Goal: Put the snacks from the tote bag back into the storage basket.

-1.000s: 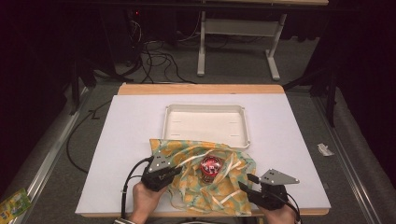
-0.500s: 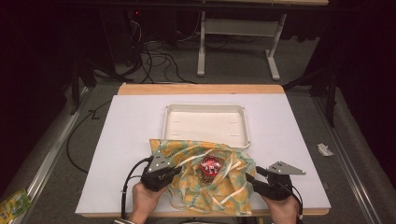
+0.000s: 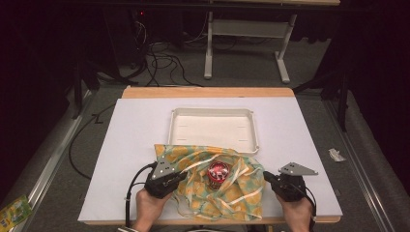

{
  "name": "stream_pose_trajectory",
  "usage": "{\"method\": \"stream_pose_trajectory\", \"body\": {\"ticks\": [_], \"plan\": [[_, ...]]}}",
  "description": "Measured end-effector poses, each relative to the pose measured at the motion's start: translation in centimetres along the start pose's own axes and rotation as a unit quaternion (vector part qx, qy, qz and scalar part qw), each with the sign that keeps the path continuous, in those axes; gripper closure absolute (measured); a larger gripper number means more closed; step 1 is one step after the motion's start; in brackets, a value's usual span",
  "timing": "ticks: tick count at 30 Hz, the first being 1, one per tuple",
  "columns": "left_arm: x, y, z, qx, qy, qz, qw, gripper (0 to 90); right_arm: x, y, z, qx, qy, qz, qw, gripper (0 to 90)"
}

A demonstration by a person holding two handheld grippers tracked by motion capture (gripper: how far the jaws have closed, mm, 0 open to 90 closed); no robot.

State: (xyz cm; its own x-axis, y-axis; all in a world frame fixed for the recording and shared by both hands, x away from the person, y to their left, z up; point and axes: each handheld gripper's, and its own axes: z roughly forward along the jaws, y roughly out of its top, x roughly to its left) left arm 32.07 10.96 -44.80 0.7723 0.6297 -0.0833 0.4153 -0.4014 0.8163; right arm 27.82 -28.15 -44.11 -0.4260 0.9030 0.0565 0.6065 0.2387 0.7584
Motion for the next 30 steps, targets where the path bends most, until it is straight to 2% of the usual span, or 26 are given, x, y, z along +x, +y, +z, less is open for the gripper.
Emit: {"method": "stream_pose_trajectory", "body": {"ticks": [7,15,21,25,27,30], "plan": [[0.1,0.0,-0.1,0.003,0.007,0.000,1.0000,87.7,-1.9,-0.2,-0.2,-0.001,-0.021,0.012,0.9997,90.0],[0.1,-0.2,0.1,0.012,0.015,-0.003,0.9998,84.5,-4.3,-1.0,1.1,0.017,-0.038,0.034,0.9985,90.0],[0.2,-0.5,-0.1,0.021,0.021,-0.004,0.9996,84.1,-4.8,-1.0,2.4,0.027,-0.045,0.034,0.9980,90.0],[0.5,-1.0,-0.2,0.030,0.027,-0.013,0.9991,84.3,-5.0,-0.7,3.2,0.032,-0.053,0.034,0.9975,90.0],[0.5,-1.1,-0.4,0.025,0.028,-0.020,0.9991,79.2,-5.0,-0.6,3.4,0.033,-0.055,0.031,0.9975,90.0],[0.0,-0.7,-1.0,0.000,0.035,-0.018,0.9992,59.4,-4.8,-0.5,3.5,0.033,-0.055,0.025,0.9976,90.0]]}}
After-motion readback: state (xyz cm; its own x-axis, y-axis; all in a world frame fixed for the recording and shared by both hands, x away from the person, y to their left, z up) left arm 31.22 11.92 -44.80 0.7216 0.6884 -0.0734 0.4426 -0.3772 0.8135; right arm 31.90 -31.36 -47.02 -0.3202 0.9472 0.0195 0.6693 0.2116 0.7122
